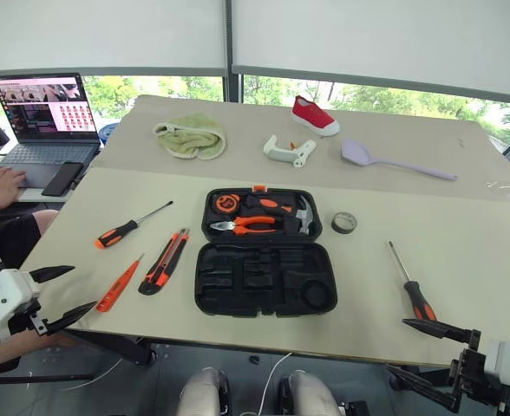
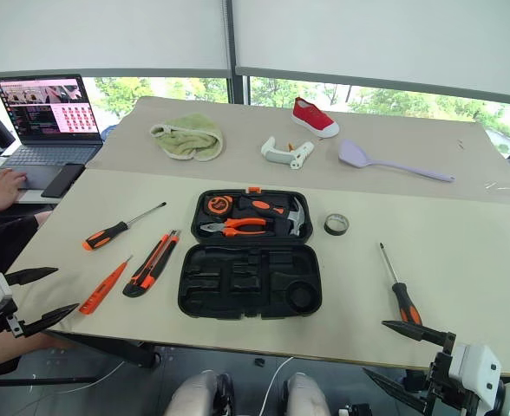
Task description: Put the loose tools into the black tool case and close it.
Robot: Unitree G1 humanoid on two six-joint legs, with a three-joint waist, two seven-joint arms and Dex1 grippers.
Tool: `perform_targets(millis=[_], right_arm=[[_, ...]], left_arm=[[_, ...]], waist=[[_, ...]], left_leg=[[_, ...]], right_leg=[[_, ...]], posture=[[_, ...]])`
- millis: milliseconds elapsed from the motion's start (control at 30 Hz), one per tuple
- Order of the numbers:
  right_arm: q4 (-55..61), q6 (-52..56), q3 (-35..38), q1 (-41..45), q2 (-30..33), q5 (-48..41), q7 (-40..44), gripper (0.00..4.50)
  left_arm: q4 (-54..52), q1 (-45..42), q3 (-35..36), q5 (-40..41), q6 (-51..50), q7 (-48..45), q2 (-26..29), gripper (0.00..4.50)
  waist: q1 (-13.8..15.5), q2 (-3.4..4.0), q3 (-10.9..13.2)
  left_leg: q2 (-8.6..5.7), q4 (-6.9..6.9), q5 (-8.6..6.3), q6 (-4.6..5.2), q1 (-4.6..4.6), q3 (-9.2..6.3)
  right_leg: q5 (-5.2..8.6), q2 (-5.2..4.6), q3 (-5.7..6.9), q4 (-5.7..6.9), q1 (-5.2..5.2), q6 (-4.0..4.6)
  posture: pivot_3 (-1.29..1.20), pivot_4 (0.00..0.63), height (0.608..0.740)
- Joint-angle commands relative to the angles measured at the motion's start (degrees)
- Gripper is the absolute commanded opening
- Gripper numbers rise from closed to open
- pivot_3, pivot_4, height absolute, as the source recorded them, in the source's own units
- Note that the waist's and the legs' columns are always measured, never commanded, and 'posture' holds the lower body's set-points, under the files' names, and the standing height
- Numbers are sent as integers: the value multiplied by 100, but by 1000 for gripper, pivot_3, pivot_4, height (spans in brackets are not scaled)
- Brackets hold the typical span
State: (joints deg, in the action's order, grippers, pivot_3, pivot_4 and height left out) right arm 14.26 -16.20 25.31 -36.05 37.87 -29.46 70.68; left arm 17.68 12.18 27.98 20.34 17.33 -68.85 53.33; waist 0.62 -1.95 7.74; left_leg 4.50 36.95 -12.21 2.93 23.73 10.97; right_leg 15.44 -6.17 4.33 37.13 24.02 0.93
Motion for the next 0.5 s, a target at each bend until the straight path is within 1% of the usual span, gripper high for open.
perform_targets(millis=[33, 167, 267, 367, 467, 500], right_arm=[[19, -76, 3, 104, 2, -38, -11, 4500], [-40, -2, -77, 271, 22, -73, 16, 4500], [250, 346, -208, 415, -39, -227, -258, 4500], [680, 605, -432, 661, -275, -485, -636, 4500], [1140, 1259, -554, 839, -405, -1010, -1095, 4500], [1188, 1247, -571, 920, -498, -1014, -1203, 4500]], left_arm=[[-197, 46, 123, 240, -226, 16, -51, 4447], [-455, 242, 391, 547, -740, 190, -187, 4447], [-597, 382, 695, 835, -1461, 490, -240, 4447], [-556, 597, 1204, 1326, -2463, 805, -317, 4447], [-495, 898, 1661, 1462, -3014, 1246, -506, 4447], [-531, 968, 1786, 1539, -3200, 1376, -584, 4447]], waist=[[0, 0, 0], [-33, -1, 0], [-42, -1, 0], [-48, 2, 0], [-103, 5, 1], [-114, 5, 1]], left_leg=[[0, 0, 0, 0, 0, 0], [0, 0, 0, 0, 0, 1], [2, 0, 0, 0, 0, -1], [2, 0, 1, 0, 0, -3], [8, 0, 1, -1, 0, -4], [7, 0, 1, -1, 0, -4]], right_leg=[[0, 0, 0, 0, 0, 0], [0, 0, -4, 0, 0, -3], [-5, 3, -3, 0, 0, -4], [-13, 2, -5, 1, -1, 5], [-13, 0, -7, 1, 0, -4], [-14, -2, -7, 1, 0, -6]], posture=[[0, 150, 736], [0, 150, 736], [0, 150, 736], [0, 150, 736], [0, 150, 736], [0, 150, 736]])
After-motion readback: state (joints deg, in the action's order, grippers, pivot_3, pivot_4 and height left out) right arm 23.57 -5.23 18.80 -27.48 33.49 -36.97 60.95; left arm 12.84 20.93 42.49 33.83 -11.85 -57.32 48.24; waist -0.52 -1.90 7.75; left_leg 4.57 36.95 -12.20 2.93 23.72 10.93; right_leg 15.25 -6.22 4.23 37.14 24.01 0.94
